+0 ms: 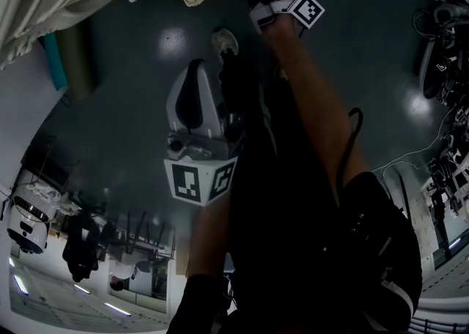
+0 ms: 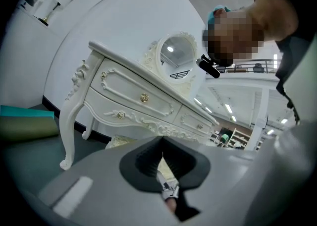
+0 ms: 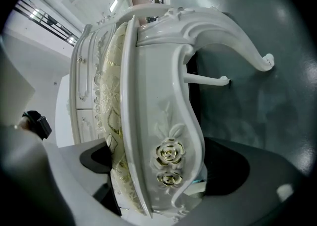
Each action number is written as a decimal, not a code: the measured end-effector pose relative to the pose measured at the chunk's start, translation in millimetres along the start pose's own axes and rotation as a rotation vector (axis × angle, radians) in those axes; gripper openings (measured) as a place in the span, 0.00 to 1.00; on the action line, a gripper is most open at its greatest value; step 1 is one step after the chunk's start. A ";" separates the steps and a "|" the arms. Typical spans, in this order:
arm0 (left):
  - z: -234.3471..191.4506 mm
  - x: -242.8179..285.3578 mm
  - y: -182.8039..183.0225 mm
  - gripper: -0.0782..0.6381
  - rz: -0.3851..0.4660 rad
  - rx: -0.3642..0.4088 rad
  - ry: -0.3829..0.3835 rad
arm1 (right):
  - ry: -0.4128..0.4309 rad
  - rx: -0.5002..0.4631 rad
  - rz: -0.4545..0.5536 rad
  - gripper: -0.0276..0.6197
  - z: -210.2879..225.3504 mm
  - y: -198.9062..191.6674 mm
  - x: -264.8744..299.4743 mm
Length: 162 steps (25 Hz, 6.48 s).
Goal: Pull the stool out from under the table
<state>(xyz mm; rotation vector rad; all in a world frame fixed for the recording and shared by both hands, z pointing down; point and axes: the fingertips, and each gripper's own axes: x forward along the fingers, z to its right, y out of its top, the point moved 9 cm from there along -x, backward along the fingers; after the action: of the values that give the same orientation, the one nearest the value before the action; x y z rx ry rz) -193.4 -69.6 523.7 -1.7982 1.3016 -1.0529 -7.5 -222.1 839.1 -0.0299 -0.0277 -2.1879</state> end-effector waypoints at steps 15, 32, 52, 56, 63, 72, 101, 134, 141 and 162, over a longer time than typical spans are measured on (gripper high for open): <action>55.7 -50.9 -32.0 0.12 -0.015 -0.038 0.055 | 0.000 0.012 -0.053 0.89 4.4 -9.7 -107.2; 76.6 -107.8 -45.9 0.12 -0.092 -0.026 -0.096 | -0.008 0.048 0.030 0.88 7.9 -37.8 -194.9; 66.8 -159.4 -52.3 0.12 -0.091 -0.031 -0.103 | 0.022 0.037 0.033 0.91 3.9 -58.2 -230.5; 68.7 -158.6 -50.9 0.12 -0.085 -0.037 -0.098 | 0.004 0.038 0.018 0.92 3.0 -57.4 -230.5; 69.2 -158.3 -47.7 0.12 -0.071 -0.036 -0.089 | -0.041 0.068 -0.014 0.84 4.9 -56.9 -232.7; 77.1 -154.5 -54.5 0.12 -0.089 -0.038 -0.091 | -0.029 0.050 -0.185 0.81 4.1 -46.2 -233.3; 105.3 -133.6 -61.7 0.12 -0.107 -0.039 -0.135 | -0.025 0.015 -0.475 0.80 3.8 -27.8 -274.8; 90.3 -164.5 -30.4 0.12 -0.066 -0.047 -0.165 | -0.052 -0.010 -0.334 0.85 -28.9 -57.8 -301.6; 102.4 -182.3 -1.3 0.12 -0.047 -0.037 -0.183 | -0.089 -0.019 -0.275 0.57 -62.8 -65.4 -320.4; 100.3 -234.7 51.6 0.12 -0.063 -0.010 -0.261 | -0.282 -0.227 -0.134 0.04 -165.3 -97.7 -348.2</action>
<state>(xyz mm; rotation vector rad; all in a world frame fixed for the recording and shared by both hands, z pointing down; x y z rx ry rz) -166.8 147.3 382.1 -1.9213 1.1011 -0.8127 112.5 113.0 661.8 -0.4771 0.0610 -2.2944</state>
